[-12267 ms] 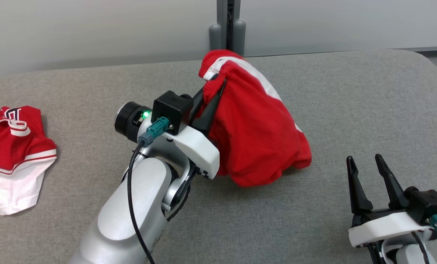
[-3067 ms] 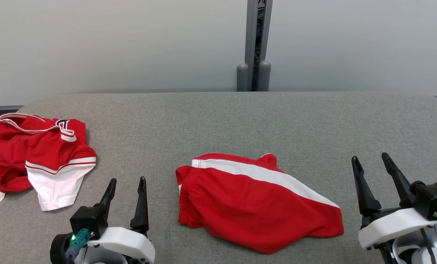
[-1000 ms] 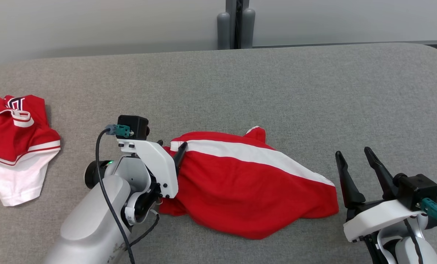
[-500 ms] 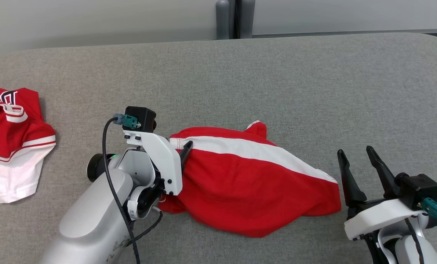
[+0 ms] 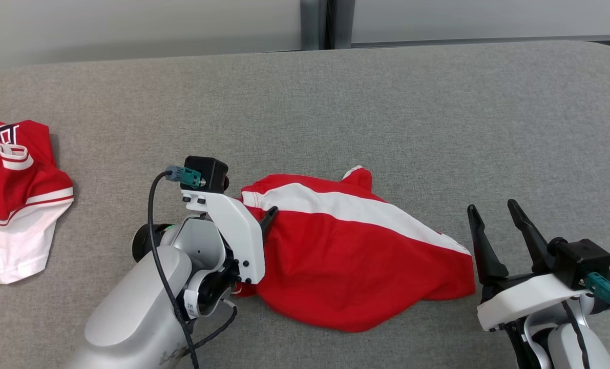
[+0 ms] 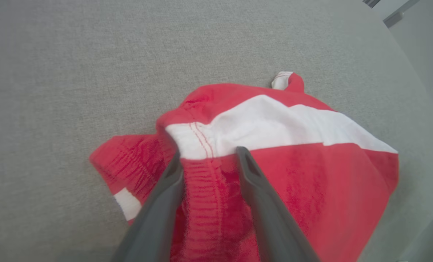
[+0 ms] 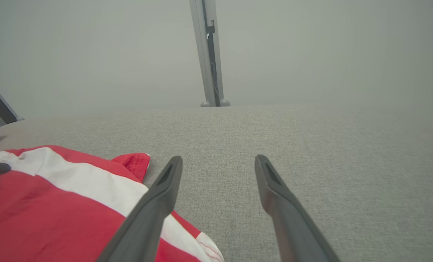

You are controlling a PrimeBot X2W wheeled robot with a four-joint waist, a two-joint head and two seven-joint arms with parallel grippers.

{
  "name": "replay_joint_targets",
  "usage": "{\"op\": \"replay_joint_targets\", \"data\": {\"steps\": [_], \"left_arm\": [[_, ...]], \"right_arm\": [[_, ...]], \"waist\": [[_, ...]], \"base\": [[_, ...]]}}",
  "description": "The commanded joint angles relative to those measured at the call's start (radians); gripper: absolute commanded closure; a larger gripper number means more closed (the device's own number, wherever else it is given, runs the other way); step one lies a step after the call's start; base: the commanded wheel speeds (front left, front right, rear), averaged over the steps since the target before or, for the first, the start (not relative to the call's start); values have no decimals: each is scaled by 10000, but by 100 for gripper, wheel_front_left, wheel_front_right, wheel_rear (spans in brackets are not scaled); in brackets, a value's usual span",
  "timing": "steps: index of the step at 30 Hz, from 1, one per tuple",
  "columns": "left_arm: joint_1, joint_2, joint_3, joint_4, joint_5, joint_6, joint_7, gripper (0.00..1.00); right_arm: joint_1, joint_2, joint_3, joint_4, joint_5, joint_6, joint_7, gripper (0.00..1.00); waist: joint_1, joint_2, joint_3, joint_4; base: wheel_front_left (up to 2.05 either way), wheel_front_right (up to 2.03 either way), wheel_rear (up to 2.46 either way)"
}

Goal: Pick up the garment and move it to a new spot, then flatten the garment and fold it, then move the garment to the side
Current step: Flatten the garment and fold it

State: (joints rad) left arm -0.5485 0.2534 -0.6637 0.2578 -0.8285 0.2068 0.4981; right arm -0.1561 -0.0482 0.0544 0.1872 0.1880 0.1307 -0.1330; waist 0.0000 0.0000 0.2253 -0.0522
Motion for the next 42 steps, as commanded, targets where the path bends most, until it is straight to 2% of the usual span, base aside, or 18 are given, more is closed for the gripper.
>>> {"op": "replay_joint_targets", "data": {"steps": [1,2,4,6,7,13,17,18,19,20,21,28,31,35,42], "left_arm": [[40,-38,76,43,-103,49,-52,27],[15,-81,139,114,-133,77,-118,24],[-87,-153,225,287,-132,115,-294,26],[-184,-236,299,471,-116,114,-490,42],[-214,-281,348,552,-119,101,-611,45],[-390,-427,605,914,-212,25,-1101,43],[-457,-506,663,1142,-231,35,-1284,55],[-487,-526,655,1197,-230,0,-1307,60],[-500,-545,639,1246,-224,-28,-1325,72],[-518,-569,635,1261,-206,-55,-1410,90],[-545,-565,616,1259,-148,-75,-1475,100],[-40,-235,392,430,96,-471,-1948,100],[625,143,461,-645,159,-377,-2272,100],[1170,493,511,-1404,277,-183,-2475,100],[2217,894,572,-2850,281,137,-2759,100]], "right_arm": [[-153,-44,5,28,66,1,-76,0],[-174,-44,19,37,62,1,-96,0],[-197,-45,16,56,55,0,-116,0],[-203,-44,2,65,44,1,-145,0],[-209,-44,-10,68,41,1,-144,0],[-173,-44,-80,117,23,0,-206,0],[-176,-44,-89,142,37,1,-219,0],[-192,-44,-77,139,45,1,-217,0],[-205,-44,-65,136,52,1,-216,0],[-218,-44,-58,132,53,0,-217,0],[-228,-44,-57,130,57,0,-222,0],[-105,-44,-189,142,59,0,-169,0],[72,-83,-272,88,24,0,40,0],[240,-137,-337,73,104,1,227,0],[672,-211,-428,212,679,1,862,0]], "waist": [[0,0,38,-57],[0,0,55,-93],[0,0,80,-173],[0,0,99,-238],[0,0,107,-265],[0,0,113,-305],[0,0,91,-259],[0,0,86,-244],[0,0,82,-229],[0,0,79,-214],[0,0,74,-199],[0,0,-32,-16],[0,0,-95,174],[0,0,-135,355],[0,0,-267,745]], "base": [[0,0,0],[0,0,0],[0,0,0],[0,0,0],[0,0,0],[0,0,0],[0,0,0],[0,0,0],[0,0,0],[0,0,0],[0,0,0],[0,0,0],[0,0,0],[0,0,0],[0,0,0]]}}
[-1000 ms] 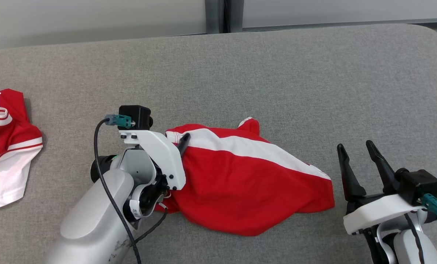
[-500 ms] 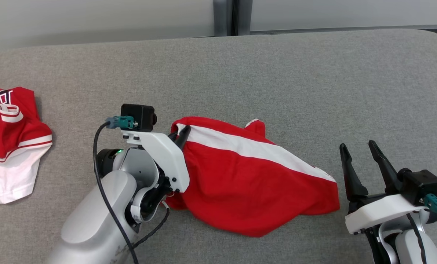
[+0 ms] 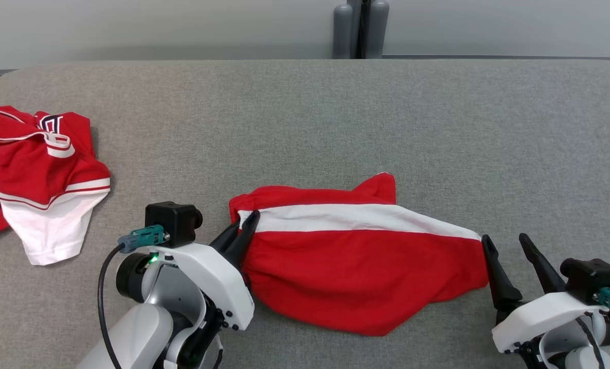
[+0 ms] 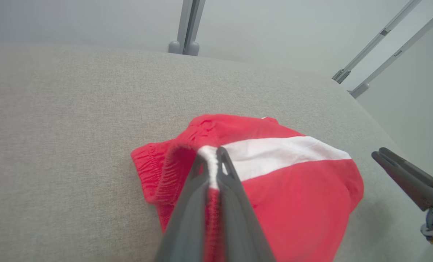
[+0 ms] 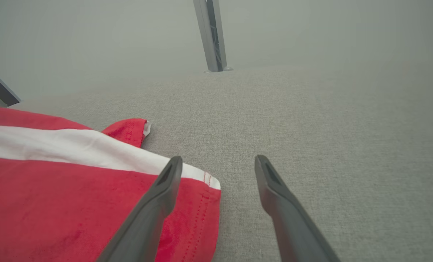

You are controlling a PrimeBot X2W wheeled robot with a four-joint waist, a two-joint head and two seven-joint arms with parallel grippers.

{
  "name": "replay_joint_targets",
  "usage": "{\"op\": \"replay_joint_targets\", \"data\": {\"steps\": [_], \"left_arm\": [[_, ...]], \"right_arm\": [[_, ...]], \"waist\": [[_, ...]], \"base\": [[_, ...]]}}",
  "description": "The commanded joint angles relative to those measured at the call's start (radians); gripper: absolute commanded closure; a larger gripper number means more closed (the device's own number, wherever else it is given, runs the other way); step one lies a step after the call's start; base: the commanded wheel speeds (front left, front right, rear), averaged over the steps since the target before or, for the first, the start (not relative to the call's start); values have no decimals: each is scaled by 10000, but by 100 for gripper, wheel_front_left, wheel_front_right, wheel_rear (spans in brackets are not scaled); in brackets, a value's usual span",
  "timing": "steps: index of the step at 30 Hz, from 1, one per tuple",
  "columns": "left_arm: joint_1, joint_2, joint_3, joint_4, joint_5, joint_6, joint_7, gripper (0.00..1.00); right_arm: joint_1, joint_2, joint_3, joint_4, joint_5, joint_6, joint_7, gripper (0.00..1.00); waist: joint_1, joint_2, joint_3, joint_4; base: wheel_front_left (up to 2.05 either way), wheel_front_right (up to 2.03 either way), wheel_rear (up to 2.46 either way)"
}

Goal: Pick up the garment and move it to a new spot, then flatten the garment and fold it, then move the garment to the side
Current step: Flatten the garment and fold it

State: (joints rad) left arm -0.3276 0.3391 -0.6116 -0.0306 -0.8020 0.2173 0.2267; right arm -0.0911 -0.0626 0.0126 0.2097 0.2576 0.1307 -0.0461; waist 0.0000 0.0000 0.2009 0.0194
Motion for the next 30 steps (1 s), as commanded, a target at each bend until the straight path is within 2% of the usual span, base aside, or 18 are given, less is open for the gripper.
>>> {"op": "replay_joint_targets", "data": {"steps": [1,6,16,25,29,30], "left_arm": [[111,47,36,-80,-5,54,-54,100],[326,-111,-96,-127,-31,115,-160,100],[105,-633,-392,423,-82,-140,-393,100],[81,-733,-471,653,-113,-252,-506,100],[79,-721,-495,677,-118,-255,-503,100],[82,-711,-499,679,-118,-250,-498,100]], "right_arm": [[31,-58,-43,3,232,1,61,0],[-454,-116,-162,171,1426,1,674,0],[-1186,-1388,564,628,3286,1,3289,0],[-1431,-1898,1226,1122,4481,1,4250,0],[-1551,-2078,1520,1260,4768,1,4114,16],[-1596,-2087,1597,1310,4846,1,4057,15]], "waist": [[0,0,-32,56],[0,0,-91,130],[0,0,-86,323],[0,0,-51,516],[0,0,-55,542],[0,0,-57,542]], "base": [[0,0,0],[0,0,0],[0,0,0],[0,0,0],[0,0,0],[0,0,0]]}}
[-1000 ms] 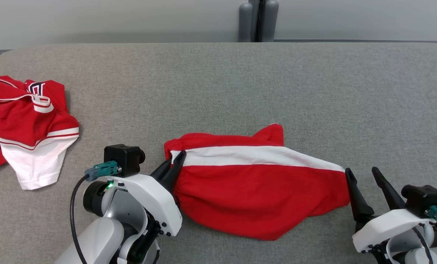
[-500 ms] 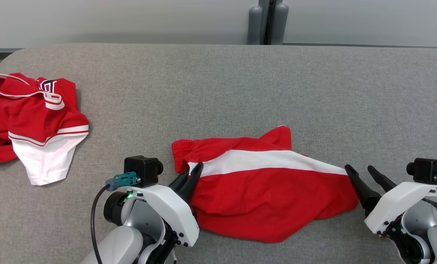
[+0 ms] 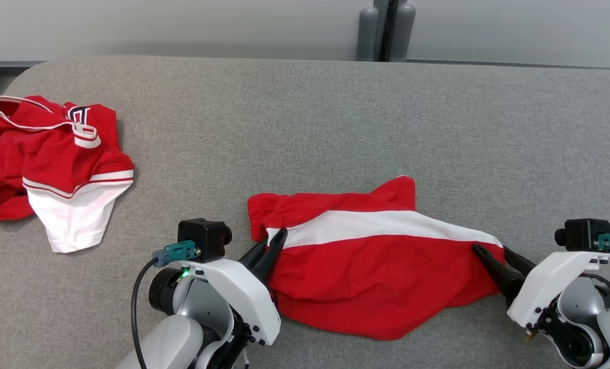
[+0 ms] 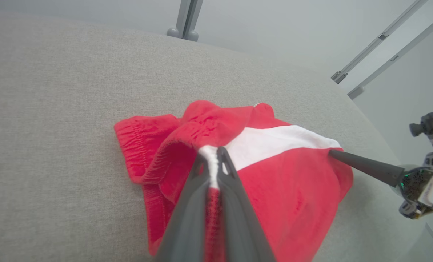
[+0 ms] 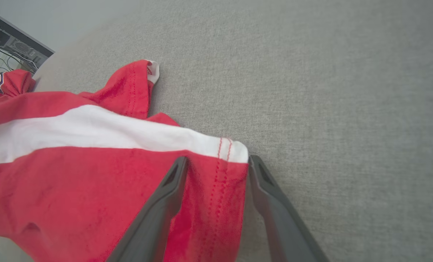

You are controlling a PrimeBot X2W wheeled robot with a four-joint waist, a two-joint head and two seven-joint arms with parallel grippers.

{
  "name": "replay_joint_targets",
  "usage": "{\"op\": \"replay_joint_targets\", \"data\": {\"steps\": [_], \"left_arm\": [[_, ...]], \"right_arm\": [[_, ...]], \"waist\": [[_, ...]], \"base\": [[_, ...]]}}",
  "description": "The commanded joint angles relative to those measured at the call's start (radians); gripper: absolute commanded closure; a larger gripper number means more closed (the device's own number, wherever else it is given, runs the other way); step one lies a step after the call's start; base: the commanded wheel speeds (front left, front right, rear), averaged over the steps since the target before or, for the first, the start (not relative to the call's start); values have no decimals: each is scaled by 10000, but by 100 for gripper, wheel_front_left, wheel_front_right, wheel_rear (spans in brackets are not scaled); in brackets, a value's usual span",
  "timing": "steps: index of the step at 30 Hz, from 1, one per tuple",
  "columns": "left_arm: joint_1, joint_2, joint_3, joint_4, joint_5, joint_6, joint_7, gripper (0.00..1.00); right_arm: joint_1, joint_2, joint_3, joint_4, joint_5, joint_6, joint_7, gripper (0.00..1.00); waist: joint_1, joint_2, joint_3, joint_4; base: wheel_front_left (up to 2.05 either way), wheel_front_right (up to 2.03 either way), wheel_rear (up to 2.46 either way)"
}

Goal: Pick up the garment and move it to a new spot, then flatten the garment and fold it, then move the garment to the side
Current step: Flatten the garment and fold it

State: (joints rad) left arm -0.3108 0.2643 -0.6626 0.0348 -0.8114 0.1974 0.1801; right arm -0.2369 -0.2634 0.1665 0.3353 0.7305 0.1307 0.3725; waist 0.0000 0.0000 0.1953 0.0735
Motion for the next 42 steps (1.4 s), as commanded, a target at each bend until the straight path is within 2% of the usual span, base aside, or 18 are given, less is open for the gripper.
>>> {"op": "replay_joint_targets", "data": {"steps": [1,6,10,11,13,14,15,17,18,25,33,38,42], "left_arm": [[-80,47,5,26,-26,-46,-24,100],[-71,70,-25,-2,-28,-23,11,100],[-84,87,-48,-49,-32,-2,28,100],[-88,89,-54,-57,-35,4,39,100],[-99,98,-56,-60,-45,18,58,100],[-107,103,-51,-61,-55,22,61,100],[-116,107,-43,-60,-55,22,60,100],[-128,112,-31,-59,-65,44,62,100],[-131,116,-27,-58,-71,53,60,100],[-93,130,73,-49,-124,88,-69,100],[-297,-35,594,-247,-525,-34,-429,100],[-1055,-74,1086,-276,-948,-198,-241,100],[-2279,-158,1492,230,-1362,-335,277,100]], "right_arm": [[-183,-71,113,101,242,1,-202,13],[-381,-148,290,261,559,1,-443,10],[-498,-230,516,384,831,1,-594,11],[-529,-239,577,420,877,1,-634,17],[-600,-295,741,495,979,1,-685,46],[-632,-321,808,527,1019,1,-710,53],[-665,-335,876,542,1066,1,-780,56],[-723,-378,1016,570,1142,1,-906,81],[-760,-405,1080,571,1195,1,-976,100],[-962,-681,1414,430,1456,1,-1478,100],[-1302,-913,1224,-508,1852,1,-2217,100],[-1851,-975,1107,-981,1658,1,-2321,100],[-2817,-797,1064,-739,1267,1,-2127,100]], "waist": [[0,0,-7,1],[0,0,-12,25],[0,0,5,55],[0,0,8,61],[0,0,22,75],[0,0,30,80],[0,0,39,82],[0,0,60,81],[0,0,69,78],[0,0,78,2],[0,0,-76,-189],[0,0,-218,-347],[0,0,-213,-529]], "base": [[0,0,0],[0,0,0],[0,0,0],[0,0,0],[0,0,0],[0,0,0],[0,0,0],[0,0,0],[0,0,0],[0,0,0],[0,0,0],[0,0,0],[0,0,0]]}}
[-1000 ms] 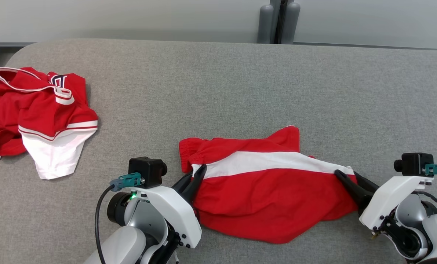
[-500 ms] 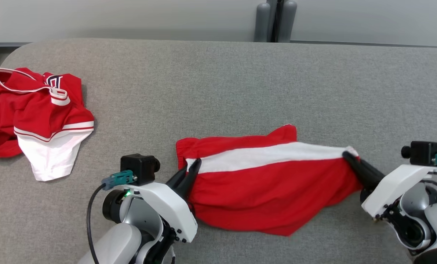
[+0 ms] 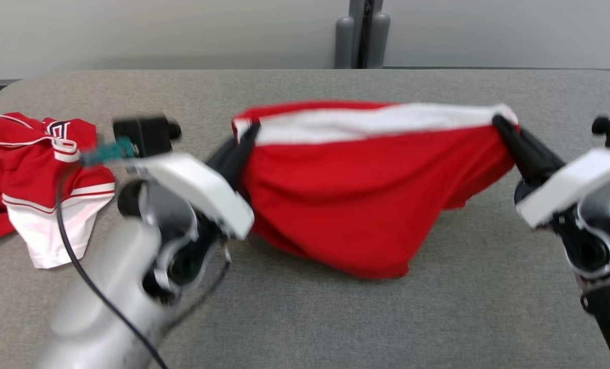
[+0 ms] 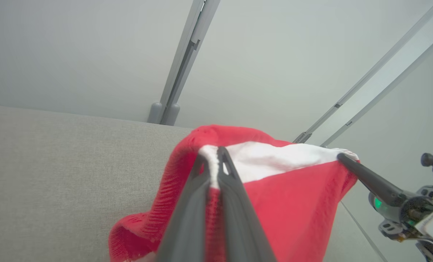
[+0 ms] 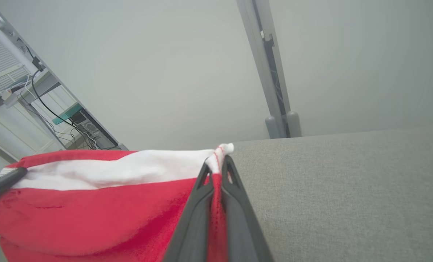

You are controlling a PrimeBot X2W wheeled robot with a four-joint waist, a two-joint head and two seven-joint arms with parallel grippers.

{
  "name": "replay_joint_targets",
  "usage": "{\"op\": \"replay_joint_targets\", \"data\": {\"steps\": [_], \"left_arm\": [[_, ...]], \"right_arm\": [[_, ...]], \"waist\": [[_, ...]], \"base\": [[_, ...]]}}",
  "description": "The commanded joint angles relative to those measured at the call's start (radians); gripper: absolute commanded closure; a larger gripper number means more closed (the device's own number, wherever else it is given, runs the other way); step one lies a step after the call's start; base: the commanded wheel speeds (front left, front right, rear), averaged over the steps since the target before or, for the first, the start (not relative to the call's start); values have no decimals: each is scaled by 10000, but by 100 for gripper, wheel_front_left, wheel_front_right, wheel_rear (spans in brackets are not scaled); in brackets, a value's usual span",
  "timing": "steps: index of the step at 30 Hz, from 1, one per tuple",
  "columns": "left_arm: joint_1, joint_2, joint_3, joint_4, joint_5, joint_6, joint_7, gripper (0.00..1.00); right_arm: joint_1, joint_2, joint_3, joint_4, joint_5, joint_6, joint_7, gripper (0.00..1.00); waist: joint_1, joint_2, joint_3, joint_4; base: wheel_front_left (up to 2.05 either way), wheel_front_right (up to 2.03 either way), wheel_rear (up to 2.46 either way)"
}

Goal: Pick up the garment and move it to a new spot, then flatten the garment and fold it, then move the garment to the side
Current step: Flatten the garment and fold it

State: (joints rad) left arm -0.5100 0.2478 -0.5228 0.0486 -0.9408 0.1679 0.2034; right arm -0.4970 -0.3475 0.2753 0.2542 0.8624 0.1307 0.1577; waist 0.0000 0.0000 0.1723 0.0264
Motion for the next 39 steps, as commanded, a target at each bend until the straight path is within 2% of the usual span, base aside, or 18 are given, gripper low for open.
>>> {"op": "replay_joint_targets", "data": {"steps": [1,4,9,13,19,23,28,35,39], "left_arm": [[-676,-21,223,315,-159,-55,158,100],[-2017,-237,573,1125,-379,-151,383,100],[-4415,-712,1256,2815,-430,-361,-149,100],[-6115,-1055,1646,3936,-300,-953,-1151,100],[-7395,-1335,2311,4882,-566,-2411,-3106,100],[-6790,-1308,2231,5396,-762,-2852,-3731,100],[-5415,-1086,1621,5552,-942,-3006,-4124,100],[-2929,-517,560,4271,-1575,-2998,-4612,100],[-1497,-64,71,3108,-1581,-2998,-4697,100]], "right_arm": [[-546,121,-56,226,-172,1,55,100],[-1750,434,-156,898,-623,1,17,100],[-4081,1061,-389,2232,-1561,1,-667,100],[-5850,1528,-673,3104,-2275,1,-1726,100],[-7409,1922,-1005,3874,-3563,0,-3687,100],[-6833,2092,-518,3815,-3832,0,-4099,100],[-5101,2122,507,3292,-3355,0,-4208,100],[-2262,1796,1075,1837,-2650,0,-4231,100],[-700,1510,791,934,-2572,1,-4232,100]], "waist": [[0,0,50,-117],[0,0,273,-317],[0,0,899,-682],[0,0,1432,-1015],[0,0,2039,-1448],[0,0,2259,-1556],[0,0,2367,-1583],[0,0,2186,-1511],[0,0,1888,-1361]], "base": [[0,0,0],[0,0,0],[0,0,0],[0,0,0],[0,0,0],[0,0,0],[0,0,0],[0,0,0],[0,0,0]]}}
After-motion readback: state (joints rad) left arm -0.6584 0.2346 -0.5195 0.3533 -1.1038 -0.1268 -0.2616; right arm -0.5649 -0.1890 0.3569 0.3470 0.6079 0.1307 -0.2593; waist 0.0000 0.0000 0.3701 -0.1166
